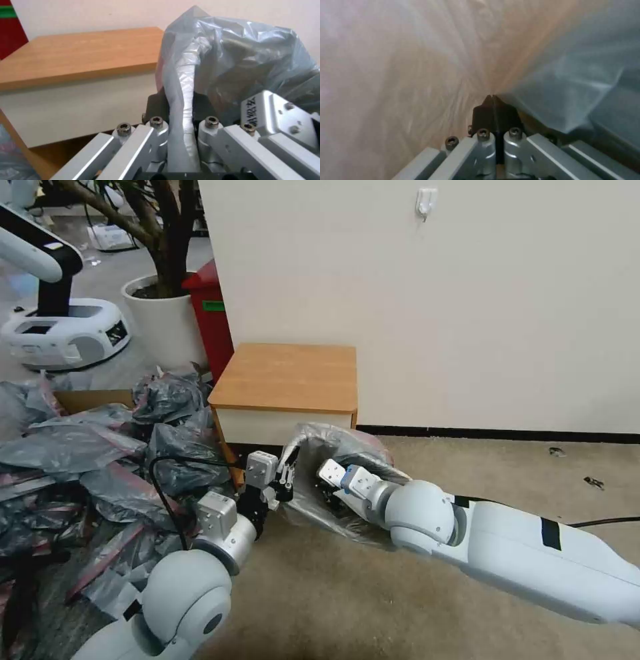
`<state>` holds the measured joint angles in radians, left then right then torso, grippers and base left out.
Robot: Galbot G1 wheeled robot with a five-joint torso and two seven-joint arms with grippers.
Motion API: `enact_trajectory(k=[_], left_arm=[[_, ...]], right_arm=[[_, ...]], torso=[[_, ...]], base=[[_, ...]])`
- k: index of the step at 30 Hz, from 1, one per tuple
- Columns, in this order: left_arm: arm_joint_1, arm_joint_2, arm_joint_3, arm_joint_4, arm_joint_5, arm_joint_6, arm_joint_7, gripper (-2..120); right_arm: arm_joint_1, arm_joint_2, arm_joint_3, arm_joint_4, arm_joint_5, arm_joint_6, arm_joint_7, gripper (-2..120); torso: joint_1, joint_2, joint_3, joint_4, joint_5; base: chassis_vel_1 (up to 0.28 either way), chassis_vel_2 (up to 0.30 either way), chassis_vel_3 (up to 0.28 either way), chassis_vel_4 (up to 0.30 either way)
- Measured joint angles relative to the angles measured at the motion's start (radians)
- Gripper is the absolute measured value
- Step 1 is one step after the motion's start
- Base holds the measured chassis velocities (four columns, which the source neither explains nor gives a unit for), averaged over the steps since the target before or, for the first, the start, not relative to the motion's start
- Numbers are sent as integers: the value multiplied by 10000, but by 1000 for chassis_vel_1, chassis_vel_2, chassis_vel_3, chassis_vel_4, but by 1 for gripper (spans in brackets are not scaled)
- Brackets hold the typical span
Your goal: Pick up the garbage bag from the table and place it over the trash can.
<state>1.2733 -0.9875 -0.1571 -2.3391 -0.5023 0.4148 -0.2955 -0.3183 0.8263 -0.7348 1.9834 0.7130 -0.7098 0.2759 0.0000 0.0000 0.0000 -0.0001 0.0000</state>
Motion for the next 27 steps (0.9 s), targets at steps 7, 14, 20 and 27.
enact_trajectory(k=[7,14,20,27], left_arm=[[-98,-80,159,51,336,2,186,7],[-270,-180,284,79,466,21,356,7],[-275,-167,282,47,518,24,546,7],[-251,-189,299,-1,722,-35,732,7]], right_arm=[[475,167,-574,-246,791,0,672,0],[610,376,-809,-650,1060,0,1011,0],[603,390,-862,-785,1057,0,1020,0],[585,479,-899,-1027,1169,0,1048,0]], torso=[[0,0,0,1,-1],[0,0,0,0,0],[0,0,0,0,0],[0,2,0,0,0]], base=[[0,0,0,0],[0,0,0,0],[0,0,0,0],[0,0,0,0]])
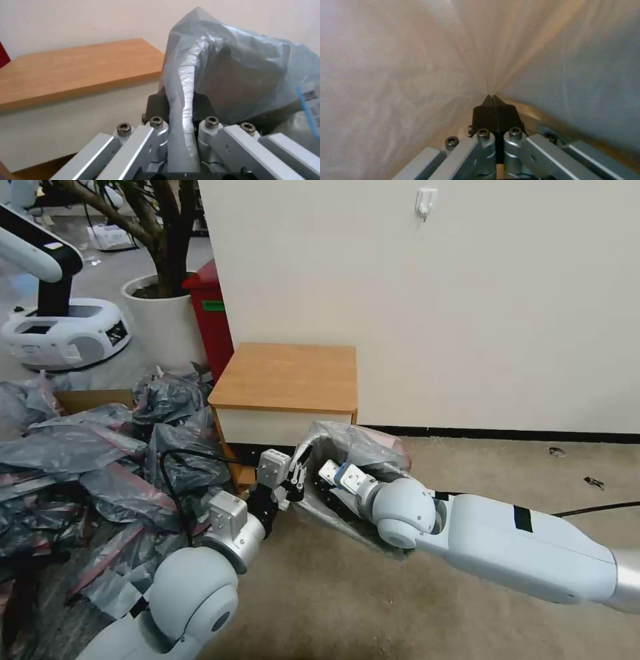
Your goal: Pick up the garbage bag from the table and place it over the trash can.
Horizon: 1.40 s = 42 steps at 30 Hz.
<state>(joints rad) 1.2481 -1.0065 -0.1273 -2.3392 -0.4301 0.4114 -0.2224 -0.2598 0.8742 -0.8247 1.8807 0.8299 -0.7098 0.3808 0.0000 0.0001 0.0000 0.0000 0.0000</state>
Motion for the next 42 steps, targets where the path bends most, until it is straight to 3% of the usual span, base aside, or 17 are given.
enact_trajectory(k=[14,23,29,33,36,37,39,41,42], left_arm=[[242,-194,-36,180,223,-51,14,7],[63,-436,-23,851,232,-43,-419,7],[-103,-764,146,1433,-324,-8,-934,7],[-141,-1084,161,1886,-1062,-18,-1527,7],[-139,-1324,146,2134,-2086,-42,-2243,7],[-139,-1324,146,2134,-2086,-42,-2243,7],[-43,-1516,75,2240,-2949,-108,-2871,7],[114,-1663,5,2251,-3507,-180,-3299,7],[114,-1663,5,2251,-3507,-180,-3299,7]], right_arm=[[-66,-217,132,378,346,1,40,0],[8,-655,199,1118,695,12,42,0],[-29,-907,409,1611,1033,18,33,0],[-391,-1400,1116,2233,1426,26,33,0],[-1471,-2045,2623,2974,1626,47,-144,0],[-1471,-2045,2623,2974,1626,47,-144,0],[-3292,-2644,4296,3634,1375,950,-189,0],[-4798,-2759,5565,3903,595,1720,-17,0],[-4798,-2759,5565,3903,595,1720,-17,0]], torso=[[0,0,0,0,0],[0,0,0,-1,0],[0,0,0,0,0],[0,-1,0,1,1],[0,0,0,2,-1],[0,0,0,2,-1],[0,0,-1,-4,0],[0,0,-1,-3,1],[0,0,-1,-3,1]], base=[[0,0,0,0],[0,0,0,0],[0,0,0,0],[0,0,0,0],[0,0,0,0],[0,0,0,0],[0,0,0,0],[0,0,0,0],[0,0,0,0]])
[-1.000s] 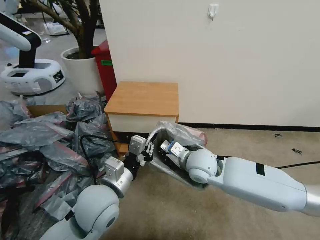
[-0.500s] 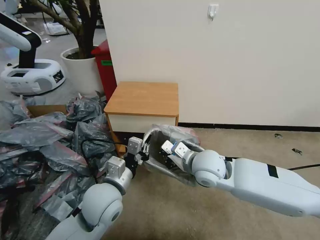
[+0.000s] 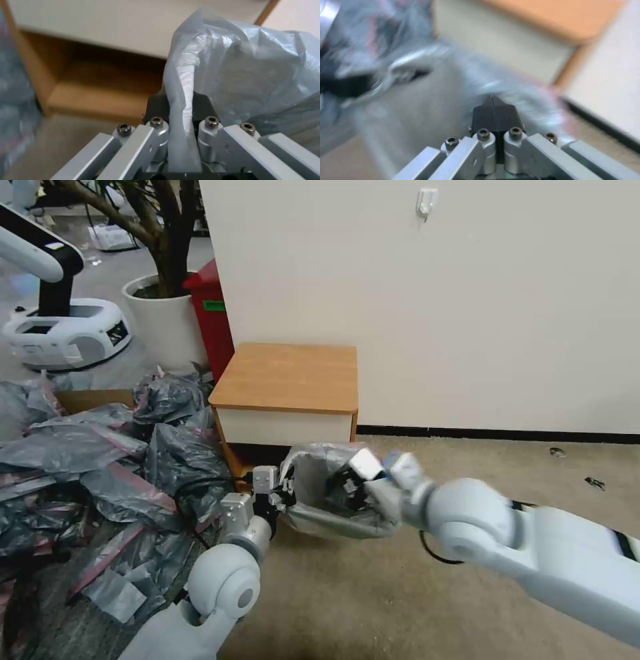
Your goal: Pick up the garbage bag from the table and place it over the trash can.
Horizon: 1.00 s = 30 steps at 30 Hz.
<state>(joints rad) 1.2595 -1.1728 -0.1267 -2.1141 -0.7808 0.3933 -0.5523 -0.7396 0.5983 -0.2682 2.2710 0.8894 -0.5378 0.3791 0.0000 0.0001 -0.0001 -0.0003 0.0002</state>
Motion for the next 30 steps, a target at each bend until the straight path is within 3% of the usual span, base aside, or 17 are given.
enact_trajectory(k=[4,5,7,8,10,11,15,16,20,30], left_arm=[[648,-166,-87,-109,-451,-174,-459,7],[648,-166,-87,-109,-451,-174,-459,7],[1226,-211,-119,-353,-481,-216,-597,7],[1226,-211,-119,-353,-481,-216,-597,7],[1927,-280,-124,-607,-429,-347,-629,7],[1927,-280,-124,-607,-429,-347,-629,7],[2715,-323,-6,-754,-48,-672,-521,7],[2715,-323,-6,-754,-48,-672,-521,7],[3088,-257,227,-769,665,-841,-234,7],[3348,-235,340,-296,1345,-922,398,7]], right_arm=[[-3494,1405,3589,388,-1317,315,-12,0],[-3494,1405,3589,388,-1317,315,-12,0],[-5285,2559,5180,636,-2331,433,-203,3],[-5285,2559,5180,636,-2331,433,-203,3],[-6935,3677,6340,776,-3824,995,-582,14],[-6935,3677,6340,776,-3824,995,-582,14],[-8397,5159,7002,819,-5935,2310,-876,30],[-8397,5159,7002,819,-5935,2310,-876,30],[-9067,6321,7179,802,-6791,3072,-902,48],[-9194,6435,7155,702,-6784,3311,-890,82]], torso=[[0,-1,0,5,3],[0,-1,0,5,3],[0,-1,0,3,1],[0,-1,0,3,1],[0,-1,-1,0,-1],[0,-1,-1,0,-1],[0,-1,-1,5,-3],[0,-1,-1,5,-3],[0,-1,-1,3,-3],[0,0,0,3,-3]], base=[[0,0,0,0],[0,0,0,0],[0,0,0,0],[0,0,0,0],[0,0,0,0],[0,0,0,0],[0,0,0,0],[0,0,0,0],[0,0,0,0],[0,0,0,0]])
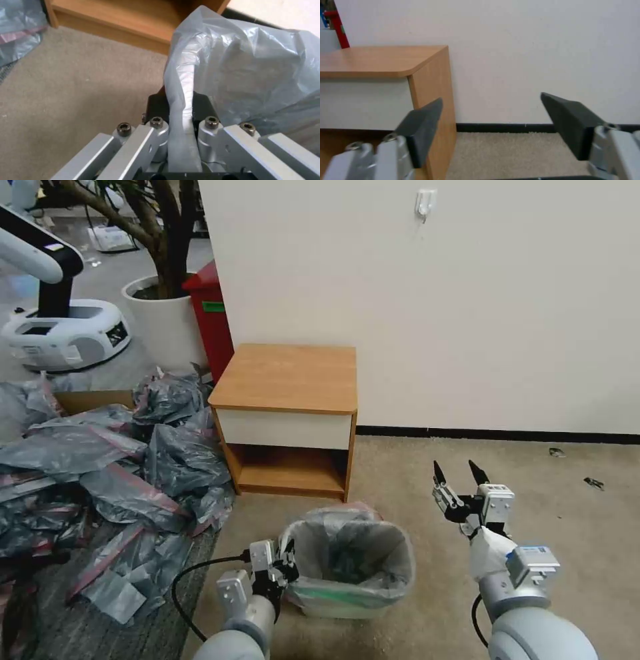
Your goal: Pick up the garbage bag from the table and place it over the trash can.
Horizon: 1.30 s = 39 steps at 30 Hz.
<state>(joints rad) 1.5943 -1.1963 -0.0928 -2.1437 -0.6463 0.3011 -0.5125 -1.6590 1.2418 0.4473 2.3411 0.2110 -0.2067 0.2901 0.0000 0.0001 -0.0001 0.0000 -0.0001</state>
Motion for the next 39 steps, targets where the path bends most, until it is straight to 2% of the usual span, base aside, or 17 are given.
enact_trajectory(k=[3,8,11,13,14,18,19,23,24,28,29,32,33,35,36,37,39], left_arm=[[22,-68,50,260,379,-19,236,7],[35,-133,79,351,552,-19,350,7],[69,-137,71,390,652,-16,357,13],[168,-104,6,393,723,-9,388,23],[168,-104,6,393,723,-9,388,23],[251,-7,-207,340,865,-82,688,41],[251,-7,-207,340,865,-82,688,41],[215,267,-447,134,966,-114,853,59],[215,267,-447,134,966,-114,853,59],[414,485,-1235,-260,1524,-289,1683,78],[414,485,-1235,-260,1524,-289,1683,78],[693,692,-2245,-569,2537,-1259,2689,91],[693,692,-2245,-569,2537,-1259,2689,91],[872,978,-2902,-774,3011,-1981,3166,99],[961,1108,-3233,-914,3099,-2205,3279,99],[961,1108,-3233,-914,3099,-2205,3279,99],[1252,1242,-4083,-1201,3211,-2444,3618,100]], right_arm=[[-20,21,-140,-17,25,14,23,96],[-68,18,-183,-17,41,48,63,100],[-78,16,-181,-17,47,55,80,100],[-103,15,-180,9,65,59,94,100],[-103,15,-180,9,65,59,94,100],[-117,37,-183,42,79,58,106,100],[-117,37,-183,42,79,58,106,100],[-119,60,-201,60,88,50,121,100],[-119,60,-201,60,88,50,121,100],[-162,86,-219,90,115,51,143,100],[-162,86,-219,90,115,51,143,100],[-339,136,-204,108,135,316,145,100],[-339,136,-204,108,135,316,145,100],[-482,192,-155,41,147,590,125,100],[-558,223,-127,-1,149,763,106,100],[-558,223,-127,-1,149,763,106,100],[-740,281,-71,-28,150,1061,69,100]], torso=[[0,0,0,1,1],[0,0,0,0,1],[0,0,0,0,1],[0,0,0,0,1],[0,0,0,0,1],[0,0,0,0,1],[0,0,0,0,1],[0,0,1,-1,0],[0,0,1,-1,0],[1,0,1,0,-1],[1,0,1,0,-1],[0,-1,1,1,0],[0,-1,1,1,0],[1,-1,1,0,-1],[1,-1,1,-1,0],[1,-1,1,-1,0],[1,-1,1,-2,-1]], base=[[0,0,0,0],[0,0,0,0],[0,0,0,0],[0,0,0,0],[0,0,0,0],[0,0,0,0],[0,0,0,0],[0,0,0,0],[0,0,0,0],[0,0,0,0],[0,0,0,0],[0,0,0,0],[0,0,0,0],[0,0,0,0],[0,0,0,0],[0,0,0,0],[0,0,0,0]])
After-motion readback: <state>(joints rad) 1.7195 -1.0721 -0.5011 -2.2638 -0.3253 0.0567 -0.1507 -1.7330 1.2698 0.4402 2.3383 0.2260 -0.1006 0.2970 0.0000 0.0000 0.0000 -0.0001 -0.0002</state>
